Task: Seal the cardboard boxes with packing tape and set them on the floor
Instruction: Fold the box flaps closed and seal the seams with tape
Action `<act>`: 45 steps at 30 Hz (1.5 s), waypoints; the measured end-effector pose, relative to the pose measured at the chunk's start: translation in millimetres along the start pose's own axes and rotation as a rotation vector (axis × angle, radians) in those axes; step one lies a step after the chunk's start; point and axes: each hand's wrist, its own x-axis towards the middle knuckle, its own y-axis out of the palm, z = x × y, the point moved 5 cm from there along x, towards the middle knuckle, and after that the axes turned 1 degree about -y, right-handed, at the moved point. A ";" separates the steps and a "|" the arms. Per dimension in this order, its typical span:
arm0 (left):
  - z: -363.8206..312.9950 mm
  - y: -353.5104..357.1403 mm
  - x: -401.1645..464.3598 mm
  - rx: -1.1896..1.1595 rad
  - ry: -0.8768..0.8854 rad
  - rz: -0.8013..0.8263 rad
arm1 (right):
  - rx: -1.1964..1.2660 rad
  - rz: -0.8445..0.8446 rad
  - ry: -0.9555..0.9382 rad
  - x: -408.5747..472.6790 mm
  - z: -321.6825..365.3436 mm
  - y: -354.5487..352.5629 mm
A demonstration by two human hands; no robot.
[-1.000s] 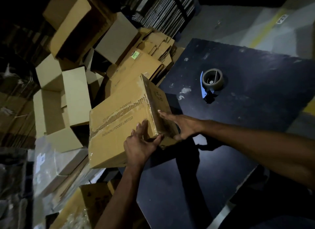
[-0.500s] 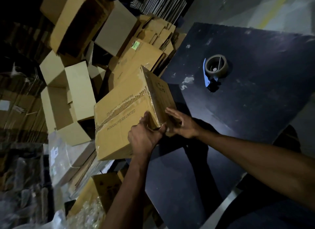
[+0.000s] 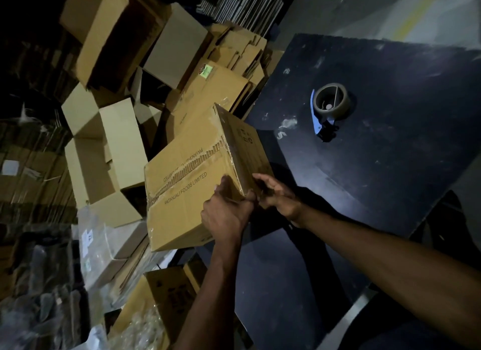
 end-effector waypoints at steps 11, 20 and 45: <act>-1.3 -7.1 3.0 -0.036 0.014 -0.027 | 0.076 -0.207 -0.093 1.5 -8.7 10.1; 30.3 -18.5 22.3 -0.166 0.197 0.117 | -0.535 -0.240 -0.317 -28.6 13.0 -6.8; 35.9 -0.7 15.6 -0.028 0.204 0.013 | -0.915 -0.009 -0.530 -38.3 31.7 45.6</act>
